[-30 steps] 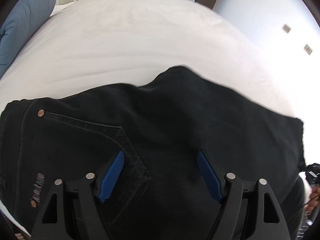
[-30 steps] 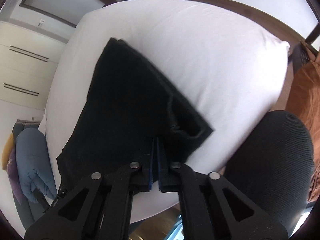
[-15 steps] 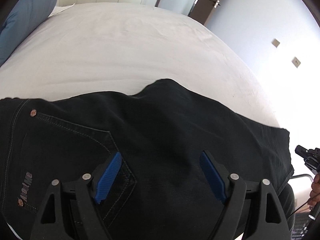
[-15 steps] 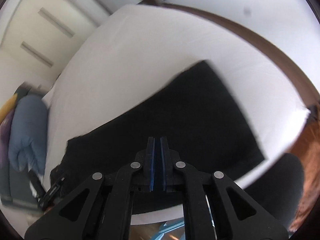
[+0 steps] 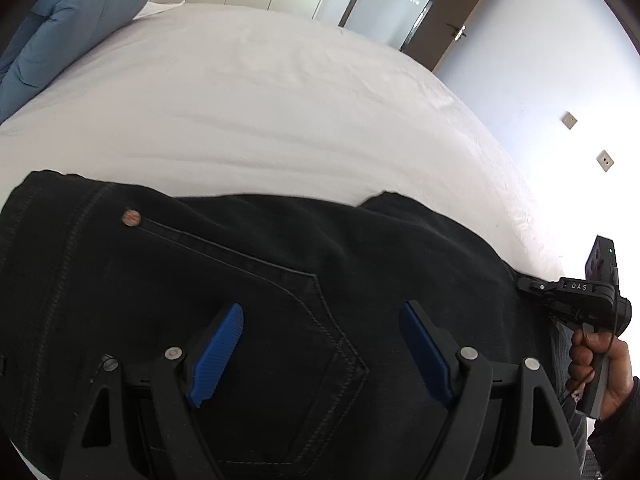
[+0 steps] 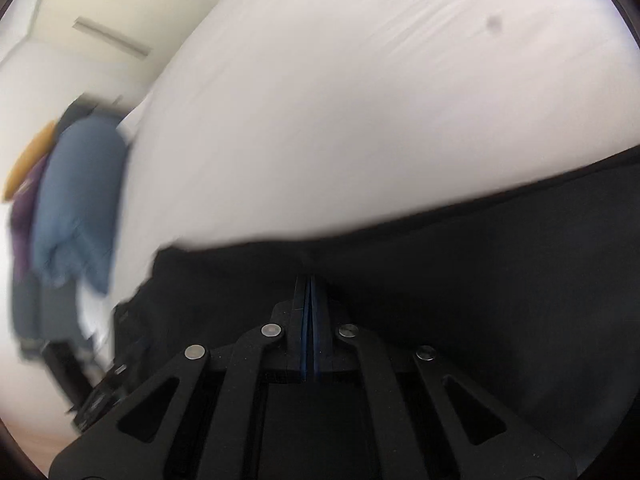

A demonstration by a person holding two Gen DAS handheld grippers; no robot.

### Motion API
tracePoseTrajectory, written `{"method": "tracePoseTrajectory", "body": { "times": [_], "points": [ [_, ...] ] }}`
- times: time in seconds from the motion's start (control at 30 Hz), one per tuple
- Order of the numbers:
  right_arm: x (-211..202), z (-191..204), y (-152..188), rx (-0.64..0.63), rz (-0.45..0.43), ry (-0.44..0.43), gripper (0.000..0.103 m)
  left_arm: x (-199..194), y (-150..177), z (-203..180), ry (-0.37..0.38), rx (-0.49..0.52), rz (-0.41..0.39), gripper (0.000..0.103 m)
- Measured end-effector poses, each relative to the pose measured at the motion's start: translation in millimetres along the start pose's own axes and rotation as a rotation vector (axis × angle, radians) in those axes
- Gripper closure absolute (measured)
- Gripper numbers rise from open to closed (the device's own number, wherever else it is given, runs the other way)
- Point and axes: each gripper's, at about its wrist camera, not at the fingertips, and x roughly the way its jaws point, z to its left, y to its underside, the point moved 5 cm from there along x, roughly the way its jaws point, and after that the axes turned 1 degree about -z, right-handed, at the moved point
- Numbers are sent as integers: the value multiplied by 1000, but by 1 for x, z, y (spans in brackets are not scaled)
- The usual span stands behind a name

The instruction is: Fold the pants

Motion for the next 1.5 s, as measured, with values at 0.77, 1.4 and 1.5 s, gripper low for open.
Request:
{"method": "tracePoseTrajectory", "body": {
  "times": [0.77, 1.4, 1.5],
  "points": [
    [143, 215, 14, -163, 103, -56, 96, -13, 14, 62, 18, -105, -51, 37],
    [6, 85, 97, 15, 7, -162, 94, -53, 10, 65, -82, -66, -117, 25],
    [-6, 123, 119, -26, 41, -363, 94, -42, 17, 82, -157, -100, -67, 22]
  ]
}}
